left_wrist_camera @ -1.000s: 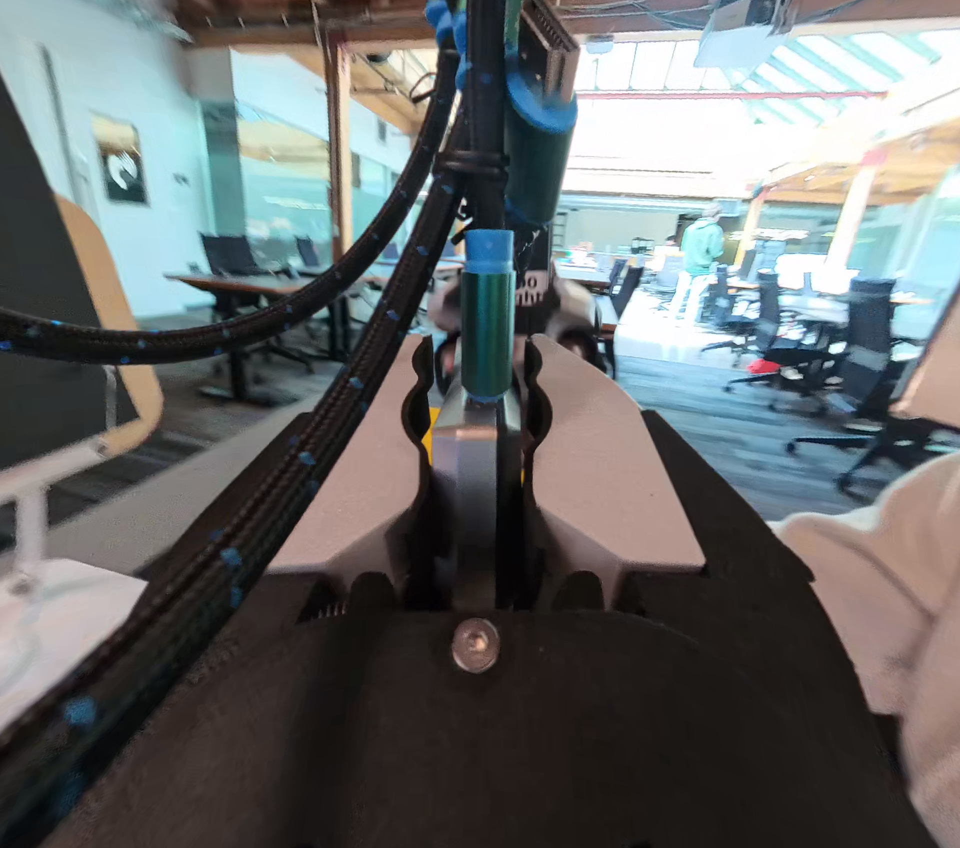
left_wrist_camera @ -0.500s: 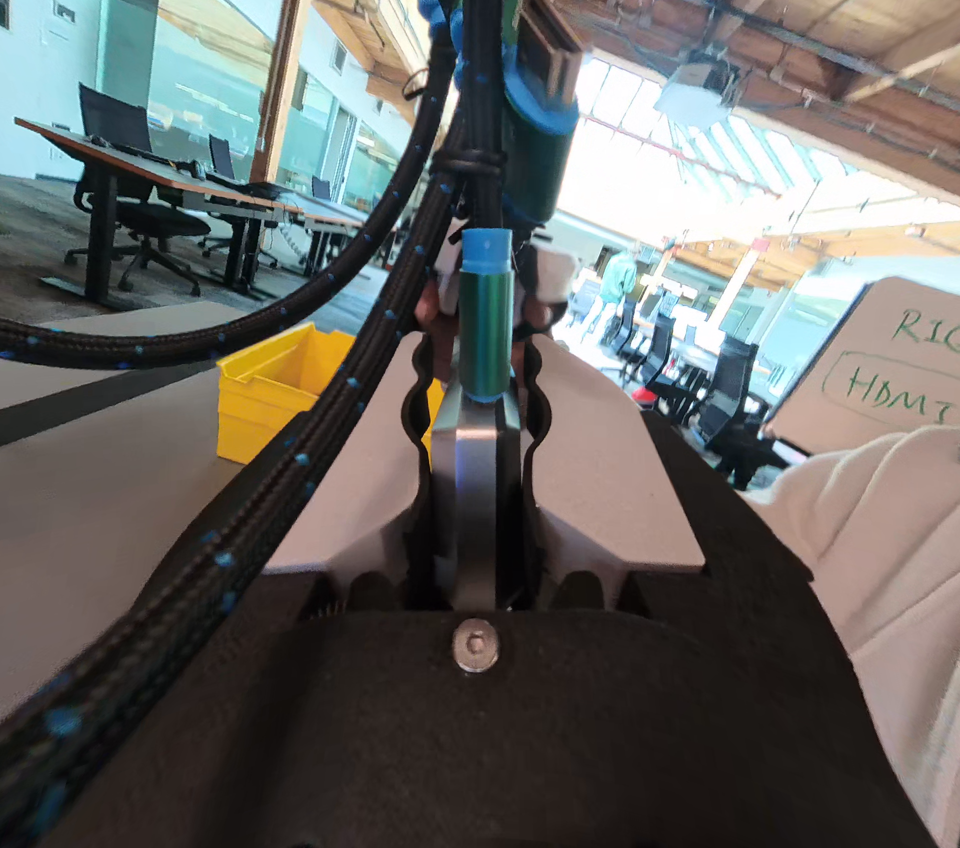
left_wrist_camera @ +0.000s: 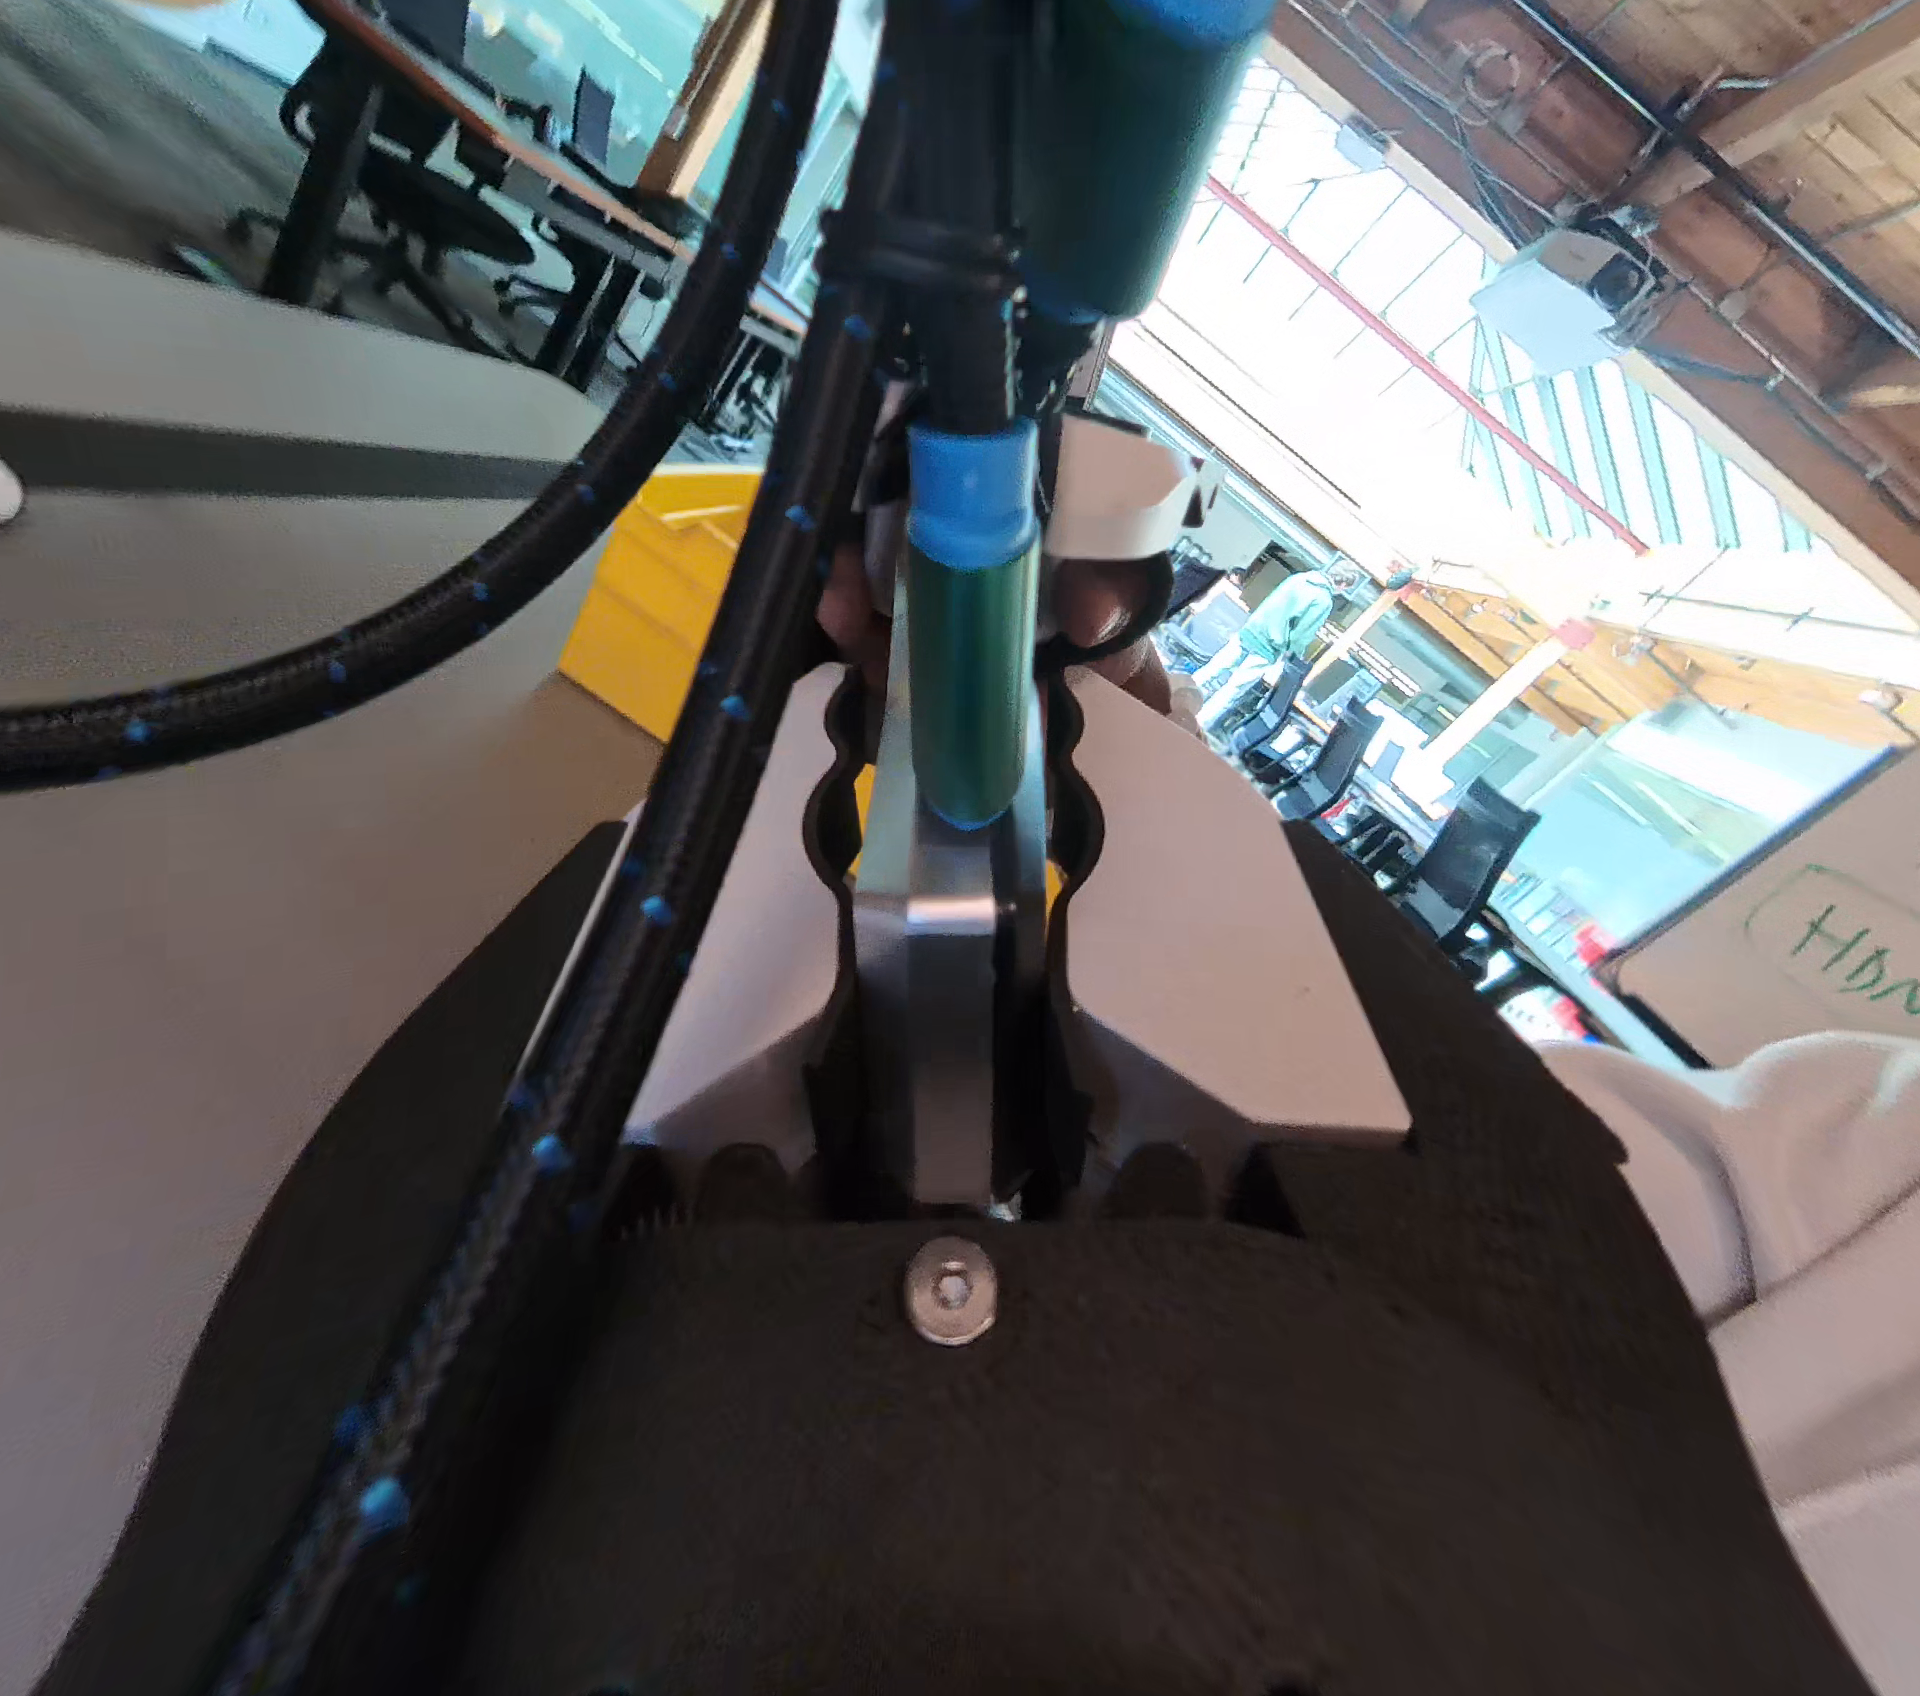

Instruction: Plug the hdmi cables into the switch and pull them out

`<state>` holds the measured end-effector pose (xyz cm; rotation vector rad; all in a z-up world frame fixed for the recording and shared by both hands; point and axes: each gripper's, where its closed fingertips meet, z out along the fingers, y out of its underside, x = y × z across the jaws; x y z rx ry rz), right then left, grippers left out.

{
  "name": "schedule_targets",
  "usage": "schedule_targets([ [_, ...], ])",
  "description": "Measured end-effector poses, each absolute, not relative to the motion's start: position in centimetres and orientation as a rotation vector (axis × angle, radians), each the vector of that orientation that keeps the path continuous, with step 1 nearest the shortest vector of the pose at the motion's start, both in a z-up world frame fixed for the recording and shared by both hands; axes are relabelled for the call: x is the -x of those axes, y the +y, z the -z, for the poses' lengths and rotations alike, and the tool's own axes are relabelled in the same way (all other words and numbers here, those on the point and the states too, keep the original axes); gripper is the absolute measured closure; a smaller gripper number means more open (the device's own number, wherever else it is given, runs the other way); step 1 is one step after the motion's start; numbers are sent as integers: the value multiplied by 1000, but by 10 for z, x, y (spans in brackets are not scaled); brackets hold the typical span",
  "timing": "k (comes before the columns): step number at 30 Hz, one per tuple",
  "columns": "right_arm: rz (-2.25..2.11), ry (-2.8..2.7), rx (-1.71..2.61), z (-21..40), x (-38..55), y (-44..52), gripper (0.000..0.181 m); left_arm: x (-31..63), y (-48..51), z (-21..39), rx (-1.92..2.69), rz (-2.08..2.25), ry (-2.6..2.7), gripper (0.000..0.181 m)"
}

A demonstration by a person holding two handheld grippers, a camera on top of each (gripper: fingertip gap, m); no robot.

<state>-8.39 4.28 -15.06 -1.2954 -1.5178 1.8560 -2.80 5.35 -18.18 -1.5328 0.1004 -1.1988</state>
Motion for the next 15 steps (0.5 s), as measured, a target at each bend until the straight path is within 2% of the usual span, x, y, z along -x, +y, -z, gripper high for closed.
schedule_targets([
  [1,-1867,-1487,1298,155,88,47,163,28,56,188,1550,1207,81,148],
  [10,-1930,-1319,1456,203,105,73,165,28,70,252,1791,1210,38,145],
  [15,-1956,-1306,1367,192,104,69,166,33,68,240,1772,1123,144,145],
])
